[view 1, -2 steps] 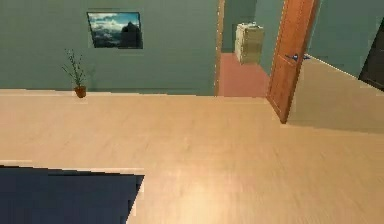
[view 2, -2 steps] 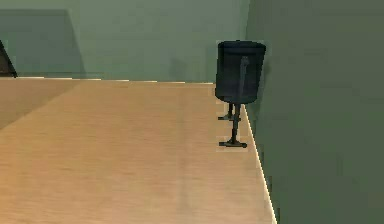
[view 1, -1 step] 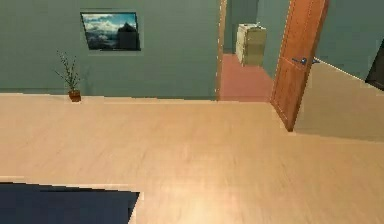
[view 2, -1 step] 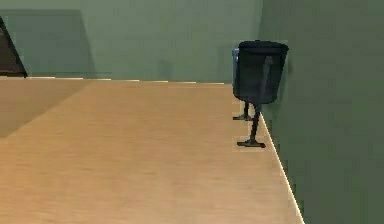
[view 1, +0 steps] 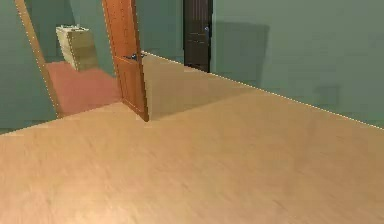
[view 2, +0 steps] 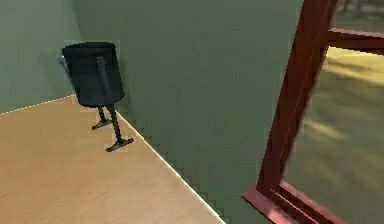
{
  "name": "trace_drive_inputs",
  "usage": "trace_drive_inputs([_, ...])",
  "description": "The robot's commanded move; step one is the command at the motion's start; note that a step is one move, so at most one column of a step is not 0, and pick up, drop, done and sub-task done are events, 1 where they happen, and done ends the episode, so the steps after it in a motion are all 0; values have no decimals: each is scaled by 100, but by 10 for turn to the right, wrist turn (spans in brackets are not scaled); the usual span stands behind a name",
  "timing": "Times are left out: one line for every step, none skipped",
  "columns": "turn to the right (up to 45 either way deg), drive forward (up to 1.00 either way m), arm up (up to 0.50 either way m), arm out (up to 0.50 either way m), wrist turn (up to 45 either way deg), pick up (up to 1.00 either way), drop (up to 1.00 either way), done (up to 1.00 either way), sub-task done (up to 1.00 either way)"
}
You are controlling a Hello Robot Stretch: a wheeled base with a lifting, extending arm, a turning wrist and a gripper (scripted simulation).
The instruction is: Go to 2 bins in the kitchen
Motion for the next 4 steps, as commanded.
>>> trace_drive_inputs([450, 0, 0, 0, 0, 0, 0, 0, 0])
trace_drive_inputs([30, 0, 0, 0, 0, 0, 0, 0, 0])
trace_drive_inputs([0, 95, 0, 0, 0, 0, 0, 0, 0])
trace_drive_inputs([300, 0, 0, 0, 0, 0, 0, 0, 0])
